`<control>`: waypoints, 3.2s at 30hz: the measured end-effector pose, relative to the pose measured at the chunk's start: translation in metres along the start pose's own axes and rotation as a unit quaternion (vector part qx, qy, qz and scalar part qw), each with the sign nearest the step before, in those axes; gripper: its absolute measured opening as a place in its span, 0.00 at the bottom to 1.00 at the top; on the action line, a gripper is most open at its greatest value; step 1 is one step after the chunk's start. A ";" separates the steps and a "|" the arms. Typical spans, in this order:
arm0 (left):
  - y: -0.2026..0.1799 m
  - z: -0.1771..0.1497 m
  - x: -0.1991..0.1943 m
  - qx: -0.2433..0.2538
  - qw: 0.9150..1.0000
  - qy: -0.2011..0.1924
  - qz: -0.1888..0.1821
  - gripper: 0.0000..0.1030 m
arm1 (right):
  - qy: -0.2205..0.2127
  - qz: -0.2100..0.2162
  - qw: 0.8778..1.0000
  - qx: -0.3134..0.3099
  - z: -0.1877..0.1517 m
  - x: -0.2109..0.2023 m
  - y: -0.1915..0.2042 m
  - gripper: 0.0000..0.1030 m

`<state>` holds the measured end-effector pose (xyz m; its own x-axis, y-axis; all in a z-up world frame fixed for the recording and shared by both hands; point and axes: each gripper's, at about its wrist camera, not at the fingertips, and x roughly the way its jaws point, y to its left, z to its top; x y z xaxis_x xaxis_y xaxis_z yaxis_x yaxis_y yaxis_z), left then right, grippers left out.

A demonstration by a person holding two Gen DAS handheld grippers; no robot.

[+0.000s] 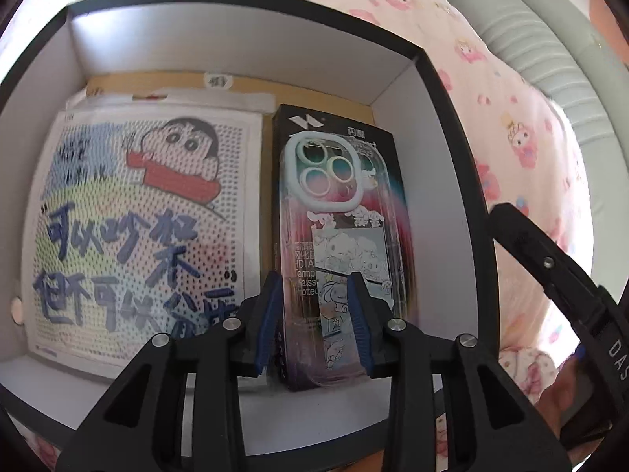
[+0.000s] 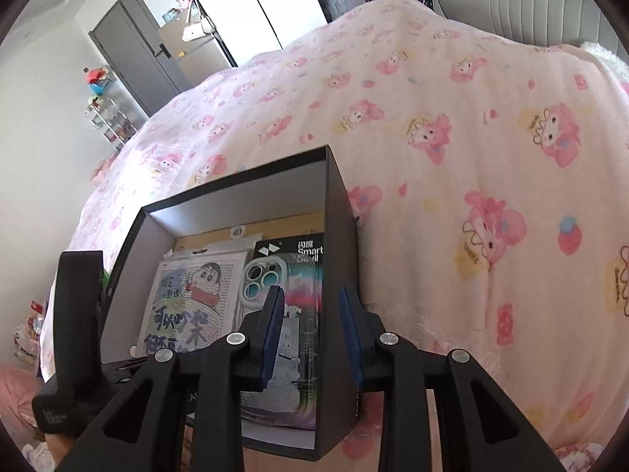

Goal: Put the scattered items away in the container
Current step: 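Carry the clear phone case into the box against the black box, then open both tools off the phone case and withdraw from the box, then grasp the small black square frame with both tools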

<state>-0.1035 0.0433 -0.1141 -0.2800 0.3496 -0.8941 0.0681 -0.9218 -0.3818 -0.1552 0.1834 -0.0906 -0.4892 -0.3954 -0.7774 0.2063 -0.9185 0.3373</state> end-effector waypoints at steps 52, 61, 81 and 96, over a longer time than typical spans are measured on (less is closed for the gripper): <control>0.041 -0.072 -0.165 0.057 0.986 -0.155 -0.005 0.37 | -0.009 -0.042 0.993 -0.112 -0.066 -0.063 0.132 0.34; 0.158 -0.105 -0.205 -0.052 0.979 -0.195 0.026 0.37 | 0.044 0.043 0.975 -0.212 -0.085 -0.011 0.243 0.33; 0.382 -0.151 -0.158 -0.303 0.930 -0.204 0.030 0.39 | 0.220 0.069 0.912 -0.339 -0.112 0.142 0.390 0.33; 0.404 -0.132 -0.131 -0.325 0.925 -0.195 0.010 0.16 | 0.382 0.100 0.861 -0.321 -0.141 0.223 0.424 0.32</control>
<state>0.0870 -0.3533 -0.1819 -0.5883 0.1299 -0.7982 0.6024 -0.5880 -0.5397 -0.0571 -0.2948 -0.1955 0.2611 -0.2081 -0.9426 0.7669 -0.5483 0.3335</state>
